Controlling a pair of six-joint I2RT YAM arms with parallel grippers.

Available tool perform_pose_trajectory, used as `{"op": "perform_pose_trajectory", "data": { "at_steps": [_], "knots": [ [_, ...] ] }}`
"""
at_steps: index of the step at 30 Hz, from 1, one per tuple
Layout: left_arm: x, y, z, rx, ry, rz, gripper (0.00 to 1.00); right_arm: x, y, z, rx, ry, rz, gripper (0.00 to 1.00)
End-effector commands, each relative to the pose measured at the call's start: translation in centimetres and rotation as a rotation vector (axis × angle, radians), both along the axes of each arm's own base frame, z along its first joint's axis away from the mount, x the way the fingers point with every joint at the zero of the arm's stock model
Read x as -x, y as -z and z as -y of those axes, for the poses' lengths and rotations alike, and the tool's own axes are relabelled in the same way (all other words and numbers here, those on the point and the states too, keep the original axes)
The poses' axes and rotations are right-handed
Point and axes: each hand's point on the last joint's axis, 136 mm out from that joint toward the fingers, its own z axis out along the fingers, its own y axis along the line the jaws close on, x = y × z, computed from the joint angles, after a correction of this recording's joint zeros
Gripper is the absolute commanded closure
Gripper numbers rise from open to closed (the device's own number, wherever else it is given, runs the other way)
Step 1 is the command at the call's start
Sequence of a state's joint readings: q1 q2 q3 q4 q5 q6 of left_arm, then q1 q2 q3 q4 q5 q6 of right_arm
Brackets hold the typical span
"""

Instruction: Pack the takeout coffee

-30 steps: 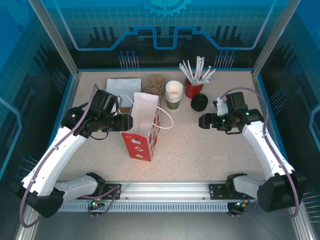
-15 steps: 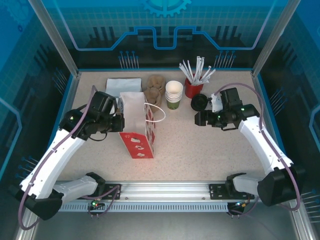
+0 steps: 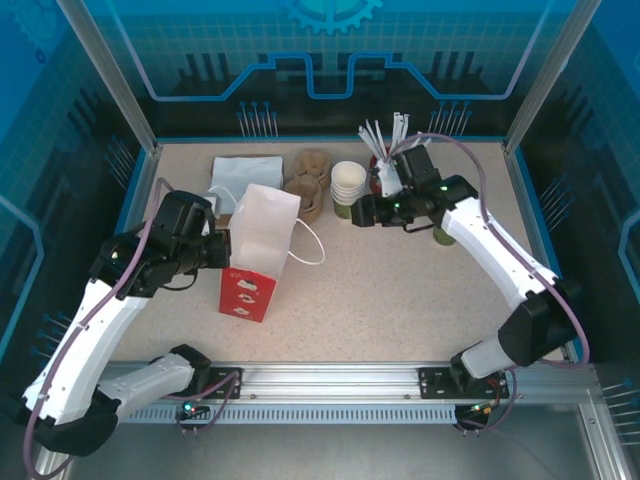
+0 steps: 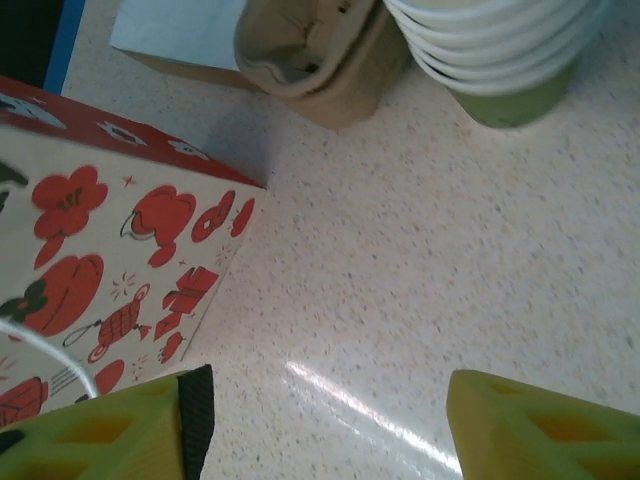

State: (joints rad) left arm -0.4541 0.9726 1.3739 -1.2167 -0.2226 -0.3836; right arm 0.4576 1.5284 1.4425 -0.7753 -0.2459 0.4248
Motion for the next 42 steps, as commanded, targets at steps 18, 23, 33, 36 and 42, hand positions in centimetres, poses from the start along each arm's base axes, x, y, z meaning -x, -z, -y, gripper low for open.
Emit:
{"op": "perform_pose_trajectory", "data": {
  "at_steps": [18,23,33,36,42],
  "knots": [
    [2.9,-4.0,-4.8,-0.081,-0.114,0.156,1.0,-11.0,1.6,-9.9,0.349,-0.267,0.207,0.4],
    [3.0,-4.0,-5.2,-0.101,-0.116,0.157,1.0,-13.1,3.7,-11.4,0.388,-0.366,0.24,0.41],
    [2.9,-3.5,-5.2,-0.111,-0.123,0.142,1.0,-13.1,6.0,-13.6,0.394,-0.448,0.272,0.46],
    [2.7,-3.4,-5.0,-0.106,-0.12,0.142,1.0,-12.3,6.4,-14.2,0.402,-0.49,0.269,0.45],
    [2.5,-3.5,-5.0,-0.104,-0.12,0.144,1.0,-11.1,7.8,-15.0,0.412,-0.524,0.237,0.43]
  ]
}}
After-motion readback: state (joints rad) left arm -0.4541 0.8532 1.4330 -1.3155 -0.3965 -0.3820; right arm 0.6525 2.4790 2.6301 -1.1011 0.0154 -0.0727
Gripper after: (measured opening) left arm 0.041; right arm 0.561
